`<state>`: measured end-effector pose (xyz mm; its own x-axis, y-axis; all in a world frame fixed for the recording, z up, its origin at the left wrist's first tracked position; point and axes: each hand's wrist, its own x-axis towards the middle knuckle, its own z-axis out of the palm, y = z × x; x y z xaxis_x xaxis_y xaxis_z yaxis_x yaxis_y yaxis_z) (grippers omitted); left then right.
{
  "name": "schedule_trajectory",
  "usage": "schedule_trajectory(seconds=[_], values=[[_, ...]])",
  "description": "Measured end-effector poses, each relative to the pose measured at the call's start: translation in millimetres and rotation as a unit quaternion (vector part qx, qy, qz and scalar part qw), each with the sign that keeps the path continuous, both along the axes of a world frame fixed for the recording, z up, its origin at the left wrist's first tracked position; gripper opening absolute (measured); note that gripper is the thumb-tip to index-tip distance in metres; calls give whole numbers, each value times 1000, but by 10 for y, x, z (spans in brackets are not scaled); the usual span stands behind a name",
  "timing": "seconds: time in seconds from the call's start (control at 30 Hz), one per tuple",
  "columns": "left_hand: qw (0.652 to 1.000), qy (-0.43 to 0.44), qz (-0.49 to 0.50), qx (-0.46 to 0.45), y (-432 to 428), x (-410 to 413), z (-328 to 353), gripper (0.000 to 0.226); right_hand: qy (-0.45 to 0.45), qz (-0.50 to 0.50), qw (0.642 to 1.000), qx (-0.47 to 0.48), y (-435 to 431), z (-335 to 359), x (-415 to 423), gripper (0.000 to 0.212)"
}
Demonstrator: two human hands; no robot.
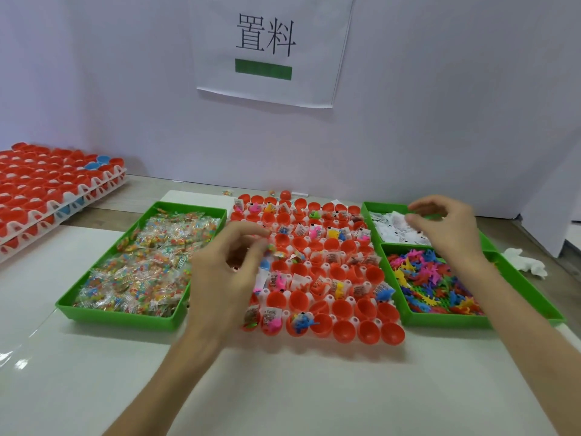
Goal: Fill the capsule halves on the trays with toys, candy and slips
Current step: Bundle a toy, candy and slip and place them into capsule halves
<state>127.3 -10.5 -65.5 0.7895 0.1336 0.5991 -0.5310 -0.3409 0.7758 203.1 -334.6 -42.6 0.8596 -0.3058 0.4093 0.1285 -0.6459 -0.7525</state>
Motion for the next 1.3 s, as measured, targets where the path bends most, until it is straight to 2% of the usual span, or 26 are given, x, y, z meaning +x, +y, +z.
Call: schedule_trajectory(seconds=[0.13,0.23,0.33,0.5,0.57,0.63,0.73,0.77,0.83,0.93,1.03,1.17,1.23,1.3], values=[[994,19,-93,-56,-227,-114,115,13,-24,129,985,108,339,49,-496,20],[980,73,-160,-92,-381,-150,187,20,-21,208,959,190,562,39,-764,18],[966,128,-189,-118,-551,-157,194,23,-16,218,947,234,684,-29,-892,17],[952,171,-178,-183,-710,-205,114,23,13,224,938,265,710,-88,-978,17],[952,179,-168,-183,-712,-225,79,23,24,228,929,289,708,-85,-988,20],[948,193,-163,-192,-679,-232,65,21,39,258,906,332,708,-68,-997,27],[932,230,-162,-228,-624,-225,47,18,65,336,850,401,719,-41,-1018,33],[929,237,-164,-232,-615,-226,46,18,67,347,844,403,720,-30,-1026,33],[923,249,-185,-228,-623,-240,50,20,63,348,854,381,734,-21,-1032,32],[908,263,-229,-231,-666,-286,50,23,52,332,880,335,759,-53,-1025,19],[893,281,-255,-244,-715,-321,48,20,46,320,902,285,770,-99,-1004,21],[877,300,-263,-267,-730,-316,71,36,43,310,916,251,752,-124,-986,22],[887,286,-260,-251,-722,-317,78,34,45,309,919,243,733,-125,-982,22],[907,264,-247,-215,-712,-318,63,23,47,306,921,234,719,-116,-988,22]])
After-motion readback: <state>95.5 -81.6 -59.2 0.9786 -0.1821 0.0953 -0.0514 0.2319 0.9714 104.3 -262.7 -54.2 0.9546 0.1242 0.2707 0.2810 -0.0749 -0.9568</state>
